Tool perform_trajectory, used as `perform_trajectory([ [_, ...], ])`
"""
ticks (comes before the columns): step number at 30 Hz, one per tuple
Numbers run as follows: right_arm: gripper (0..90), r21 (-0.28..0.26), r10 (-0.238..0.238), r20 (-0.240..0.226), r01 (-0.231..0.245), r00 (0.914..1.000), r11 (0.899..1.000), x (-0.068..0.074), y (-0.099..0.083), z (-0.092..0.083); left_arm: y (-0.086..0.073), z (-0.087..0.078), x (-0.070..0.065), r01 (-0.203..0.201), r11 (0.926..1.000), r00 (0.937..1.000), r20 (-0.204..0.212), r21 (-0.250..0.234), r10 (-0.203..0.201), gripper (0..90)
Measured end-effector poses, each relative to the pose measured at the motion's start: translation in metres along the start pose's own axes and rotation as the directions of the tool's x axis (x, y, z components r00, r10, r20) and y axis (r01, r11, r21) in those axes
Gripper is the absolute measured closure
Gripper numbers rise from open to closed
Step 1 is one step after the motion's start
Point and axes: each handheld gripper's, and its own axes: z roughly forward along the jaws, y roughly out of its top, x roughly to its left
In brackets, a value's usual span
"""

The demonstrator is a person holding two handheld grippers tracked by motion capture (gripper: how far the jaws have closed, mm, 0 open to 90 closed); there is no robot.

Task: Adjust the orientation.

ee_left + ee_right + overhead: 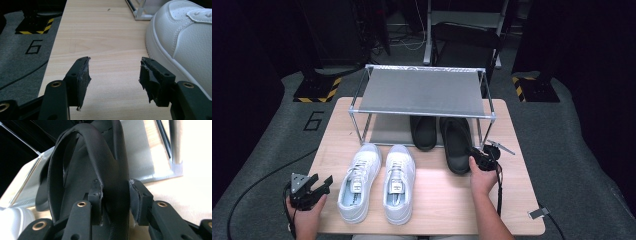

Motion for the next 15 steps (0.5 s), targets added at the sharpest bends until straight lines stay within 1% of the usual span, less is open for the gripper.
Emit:
perform_trajectory([
  [1,65.4,0.001,0.006,0.0,-0.006,1.0,1.0,0.001,0.001,0.001,0.0,0.0,0.0,0.007,1.0,1.0,0.001,-0.002,-0.007,40.3],
  [2,65.4,0.0,0.012,-0.001,-0.012,0.9999,1.0,0.002,0.002,0.003,0.0,0.0,0.001,-0.003,1.0,1.0,0.001,0.005,0.003,40.4],
  [3,65.4,-0.007,0.006,-0.003,-0.006,1.0,1.0,0.003,0.003,0.005,0.0,0.0,0.0,-0.001,1.0,1.0,0.001,0.005,0.001,40.4],
  [4,65.4,-0.013,0.01,-0.006,-0.01,0.9999,1.0,0.004,0.003,0.008,0.0,0.0,0.0,0.006,1.0,1.0,0.001,-0.002,-0.006,40.4],
  [7,65.4,-0.005,0.002,0.007,-0.002,1.0,1.0,0.007,0.004,0.015,0.0,0.0,0.0,0.008,1.0,1.0,0.002,0.0,-0.008,40.4],
  [9,65.4,-0.007,-0.002,0.003,0.002,1.0,1.0,0.009,0.004,0.02,0.0,0.001,0.0,0.011,0.9999,0.9999,0.001,0.001,-0.011,40.4],
  [10,65.4,-0.003,0.007,0.003,-0.007,1.0,1.0,0.011,0.005,0.022,0.0,0.0,0.001,0.012,0.9999,0.9999,0.002,0.004,-0.012,40.3],
  [11,65.4,-0.009,0.012,-0.001,-0.012,0.9999,1.0,0.012,0.005,0.025,-0.001,0.0,0.0,0.019,0.9998,0.9998,0.001,0.003,-0.019,40.4],
  [12,65.4,-0.013,0.02,-0.005,-0.02,0.9998,1.0,0.013,0.006,0.027,-0.001,0.0,0.001,0.018,0.9998,0.9998,0.0,-0.006,-0.018,40.4],
  [13,65.4,-0.005,0.019,0.006,-0.019,0.9998,1.0,0.014,0.007,0.028,-0.001,0.0,0.001,0.02,0.9998,0.9998,0.001,-0.005,-0.02,40.4],
  [14,65.4,-0.012,0.007,0.011,-0.007,0.9999,1.0,0.014,0.008,0.03,-0.002,0.001,0.001,0.022,0.9997,0.9998,0.0,-0.011,-0.022,40.4],
  [15,65.4,-0.012,0.009,0.014,-0.009,0.9999,1.0,0.016,0.009,0.031,-0.001,0.0,0.001,0.019,0.9998,0.9998,0.003,0.004,-0.019,40.4],
])
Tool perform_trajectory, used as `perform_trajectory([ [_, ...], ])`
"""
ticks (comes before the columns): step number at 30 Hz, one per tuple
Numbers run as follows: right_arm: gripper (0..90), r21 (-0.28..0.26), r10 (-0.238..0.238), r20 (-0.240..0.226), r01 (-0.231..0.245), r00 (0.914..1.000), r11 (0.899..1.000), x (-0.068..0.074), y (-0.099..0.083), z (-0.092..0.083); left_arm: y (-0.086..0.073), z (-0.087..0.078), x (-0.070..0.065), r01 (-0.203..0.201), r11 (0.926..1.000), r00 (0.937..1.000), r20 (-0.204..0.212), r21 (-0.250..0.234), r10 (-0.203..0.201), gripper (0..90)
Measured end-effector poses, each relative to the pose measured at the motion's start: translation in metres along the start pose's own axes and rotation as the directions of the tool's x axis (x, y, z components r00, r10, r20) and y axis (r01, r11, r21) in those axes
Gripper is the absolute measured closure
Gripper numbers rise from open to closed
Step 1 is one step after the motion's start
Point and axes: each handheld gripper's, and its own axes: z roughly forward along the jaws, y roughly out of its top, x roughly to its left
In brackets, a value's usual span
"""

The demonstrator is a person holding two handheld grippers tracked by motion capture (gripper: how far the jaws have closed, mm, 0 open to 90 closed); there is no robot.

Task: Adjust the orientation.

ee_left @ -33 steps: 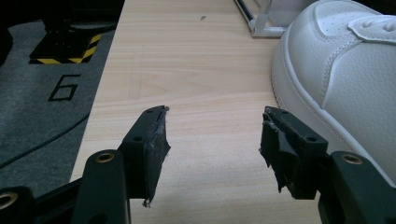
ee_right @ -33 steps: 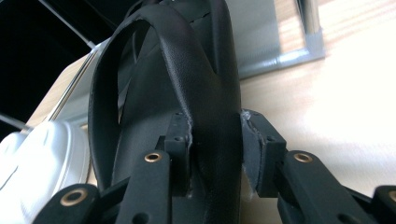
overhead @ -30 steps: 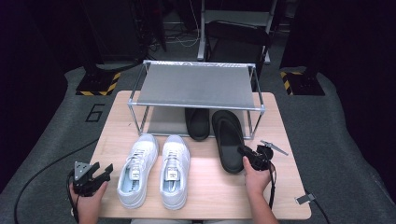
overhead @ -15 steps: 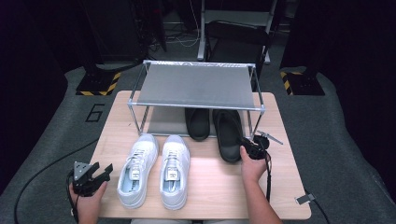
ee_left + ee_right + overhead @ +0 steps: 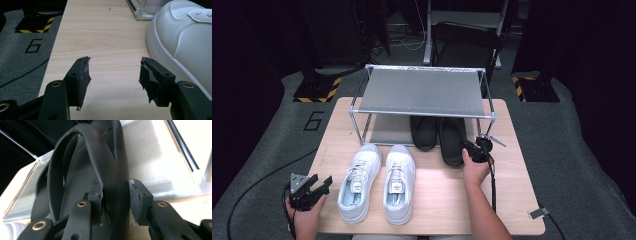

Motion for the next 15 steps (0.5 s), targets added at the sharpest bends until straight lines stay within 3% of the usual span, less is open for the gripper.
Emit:
perform_trajectory([
  [2,65.4,-0.009,-0.021,0.015,0.021,0.9997,1.0,0.0,0.002,0.002,0.0,0.0,0.0,0.0,1.0,1.0,0.002,-0.002,0.0,40.4],
  [11,65.3,-0.024,0.025,0.031,-0.024,0.9992,0.999,0.0,0.008,0.016,-0.001,0.001,-0.001,0.002,1.0,1.0,0.001,0.006,-0.002,40.4],
  [15,65.3,-0.026,0.008,0.051,-0.007,0.9987,1.0,0.004,0.01,0.022,-0.001,0.001,0.001,0.008,1.0,1.0,-0.001,0.002,-0.008,40.4],
])
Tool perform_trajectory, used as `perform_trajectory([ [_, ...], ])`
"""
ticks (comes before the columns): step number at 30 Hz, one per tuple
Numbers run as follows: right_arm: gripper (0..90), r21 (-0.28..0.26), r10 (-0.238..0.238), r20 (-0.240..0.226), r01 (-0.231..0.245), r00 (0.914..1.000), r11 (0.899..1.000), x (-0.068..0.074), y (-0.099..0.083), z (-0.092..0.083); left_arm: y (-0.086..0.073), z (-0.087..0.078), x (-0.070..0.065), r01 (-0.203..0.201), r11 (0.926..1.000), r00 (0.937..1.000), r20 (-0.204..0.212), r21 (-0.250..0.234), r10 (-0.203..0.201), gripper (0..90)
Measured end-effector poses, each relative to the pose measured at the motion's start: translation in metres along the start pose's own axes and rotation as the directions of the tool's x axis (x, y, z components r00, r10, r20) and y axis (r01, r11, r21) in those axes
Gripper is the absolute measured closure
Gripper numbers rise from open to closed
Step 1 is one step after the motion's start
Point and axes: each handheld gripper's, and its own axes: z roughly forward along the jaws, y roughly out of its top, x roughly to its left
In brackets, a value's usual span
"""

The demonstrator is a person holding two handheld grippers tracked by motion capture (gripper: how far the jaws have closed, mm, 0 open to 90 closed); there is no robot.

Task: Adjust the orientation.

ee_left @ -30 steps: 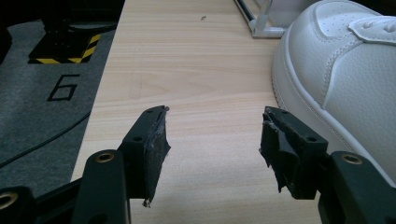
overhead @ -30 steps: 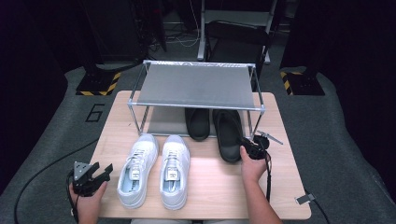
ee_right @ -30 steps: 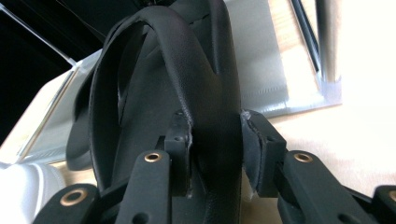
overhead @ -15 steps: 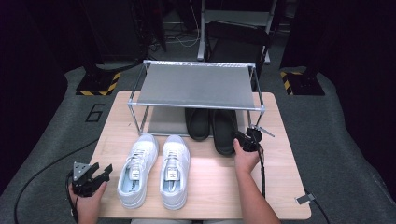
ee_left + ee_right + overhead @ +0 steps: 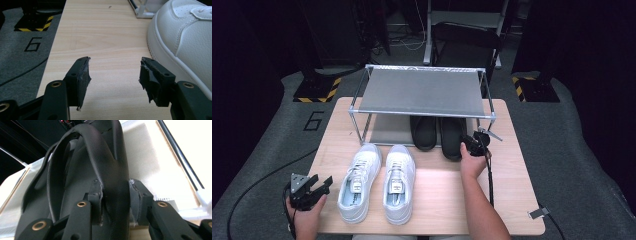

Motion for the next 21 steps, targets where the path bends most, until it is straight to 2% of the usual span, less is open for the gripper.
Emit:
perform_trajectory([
  [2,65.3,-0.008,-0.004,0.001,0.004,1.0,1.0,0.0,0.0,0.003,0.0,0.0,0.0,0.0,1.0,1.0,-0.001,0.0,0.0,40.4],
  [3,65.2,-0.013,-0.013,0.006,0.013,0.9999,1.0,0.0,0.0,0.003,-0.001,0.001,0.0,0.004,0.9998,1.0,-0.005,-0.018,-0.005,40.4],
  [5,65.2,-0.021,0.003,0.008,-0.003,1.0,1.0,0.001,0.001,0.005,-0.001,0.001,0.0,0.003,0.9999,1.0,-0.005,-0.016,-0.003,40.3],
  [6,65.2,-0.023,0.004,0.007,-0.004,1.0,1.0,0.002,0.001,0.005,-0.001,0.0,0.0,-0.001,1.0,1.0,0.002,0.006,0.001,40.4],
  [9,65.2,-0.035,-0.015,0.01,0.015,0.9998,0.999,0.002,0.003,0.008,-0.001,-0.001,0.0,0.001,1.0,1.0,0.003,0.002,-0.001,40.4],
  [10,65.2,-0.039,-0.004,0.013,0.005,0.9999,0.999,0.004,0.004,0.008,-0.001,-0.001,0.0,0.001,1.0,1.0,0.003,0.002,-0.001,40.4],
  [11,65.1,-0.036,-0.017,0.024,0.018,0.9996,0.999,0.003,0.004,0.009,-0.001,-0.001,0.0,-0.002,1.0,1.0,0.002,0.001,0.002,40.4],
  [15,65.0,-0.043,-0.011,0.027,0.013,0.9996,0.999,0.003,0.005,0.014,-0.001,0.0,0.0,-0.003,1.0,1.0,0.003,0.002,0.003,40.4],
  [18,64.7,-0.041,-0.026,0.046,0.028,0.9986,0.999,0.002,0.004,0.018,-0.001,0.0,0.0,-0.004,1.0,1.0,0.006,0.006,0.004,40.4],
  [21,64.4,-0.043,-0.02,0.066,0.023,0.9976,0.999,0.001,0.004,0.021,-0.001,-0.001,-0.001,-0.004,1.0,1.0,0.005,0.004,0.004,40.4],
])
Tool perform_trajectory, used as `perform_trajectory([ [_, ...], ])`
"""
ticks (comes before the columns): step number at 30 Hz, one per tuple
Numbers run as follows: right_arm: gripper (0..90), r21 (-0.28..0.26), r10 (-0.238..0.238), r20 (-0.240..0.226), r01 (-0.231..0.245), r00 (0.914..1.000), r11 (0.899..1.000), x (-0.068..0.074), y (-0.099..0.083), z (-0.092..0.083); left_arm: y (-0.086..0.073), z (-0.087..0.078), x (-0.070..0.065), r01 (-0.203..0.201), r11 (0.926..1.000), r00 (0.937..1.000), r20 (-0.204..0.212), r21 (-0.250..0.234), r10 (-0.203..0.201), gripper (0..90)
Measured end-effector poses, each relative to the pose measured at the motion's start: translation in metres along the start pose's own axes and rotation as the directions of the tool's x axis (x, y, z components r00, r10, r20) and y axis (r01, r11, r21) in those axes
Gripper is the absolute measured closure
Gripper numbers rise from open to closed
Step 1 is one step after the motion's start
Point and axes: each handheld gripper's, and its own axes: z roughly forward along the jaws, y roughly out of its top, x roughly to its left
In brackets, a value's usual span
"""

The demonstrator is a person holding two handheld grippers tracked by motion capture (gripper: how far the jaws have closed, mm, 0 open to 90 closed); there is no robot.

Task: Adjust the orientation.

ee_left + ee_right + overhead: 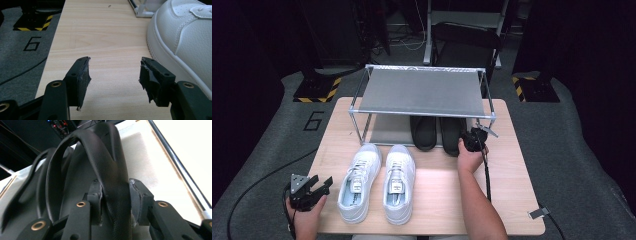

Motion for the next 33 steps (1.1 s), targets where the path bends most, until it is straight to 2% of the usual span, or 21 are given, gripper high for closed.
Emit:
perform_trajectory([
  [4,62.8,-0.007,-0.007,0.018,0.007,0.9998,1.0,-0.001,-0.003,0.001,0.0,-0.001,0.0,-0.001,1.0,1.0,0.0,0.004,0.001,40.3],
  [7,55.6,-0.032,-0.061,0.028,0.062,0.9977,0.998,0.003,-0.005,-0.001,-0.001,0.0,-0.001,-0.002,0.9999,1.0,-0.004,-0.014,0.002,40.4],
  [8,54.5,-0.035,-0.073,0.033,0.074,0.9968,0.997,0.004,-0.005,-0.003,0.0,-0.001,0.0,-0.005,1.0,1.0,-0.001,0.0,0.005,40.4],
  [11,51.9,-0.047,-0.093,0.029,0.094,0.9952,0.994,0.005,-0.008,-0.008,0.0,-0.002,0.0,-0.001,1.0,1.0,-0.001,0.003,0.001,40.3],
  [14,48.8,-0.061,-0.139,0.03,0.141,0.9898,0.988,0.007,-0.012,-0.016,0.0,-0.001,0.0,0.002,1.0,1.0,0.001,0.003,-0.002,40.3],
  [21,46.7,-0.055,-0.17,-0.002,0.169,0.9855,0.984,0.008,-0.019,-0.033,0.0,-0.002,-0.001,-0.006,1.0,1.0,0.004,0.004,0.006,40.3],
  [22,46.3,-0.054,-0.176,-0.021,0.175,0.9841,0.983,0.009,-0.022,-0.041,0.0,-0.002,0.0,0.02,0.9998,0.9997,0.015,0.005,-0.02,40.4],
  [27,45.5,-0.055,-0.193,-0.058,0.19,0.9796,0.98,0.01,-0.028,-0.062,0.0,-0.003,0.0,0.048,0.9988,0.9985,0.025,0.004,-0.048,40.5],
  [28,45.5,-0.056,-0.194,-0.067,0.191,0.9787,0.98,0.011,-0.028,-0.067,0.001,-0.004,0.0,0.044,0.999,0.9987,0.026,0.007,-0.044,40.5],
  [29,44.8,-0.058,-0.205,-0.078,0.201,0.9756,0.978,0.01,-0.029,-0.071,0.002,-0.004,0.001,0.035,0.9993,0.999,0.027,0.01,-0.035,40.5],
  [30,44.2,-0.047,-0.212,-0.084,0.209,0.9737,0.977,0.01,-0.03,-0.075,0.002,-0.004,-0.001,0.056,0.9984,0.9981,0.027,-0.004,-0.056,40.5],
  [31,44.2,-0.047,-0.212,-0.084,0.209,0.9737,0.977,0.01,-0.03,-0.075,0.002,-0.004,-0.001,0.056,0.9984,0.9981,0.027,-0.004,-0.056,40.4],
  [33,43.6,-0.044,-0.255,-0.114,0.251,0.9602,0.967,0.008,-0.035,-0.089,0.006,-0.006,-0.001,0.054,0.9985,0.9976,0.042,-0.003,-0.054,40.4],
])
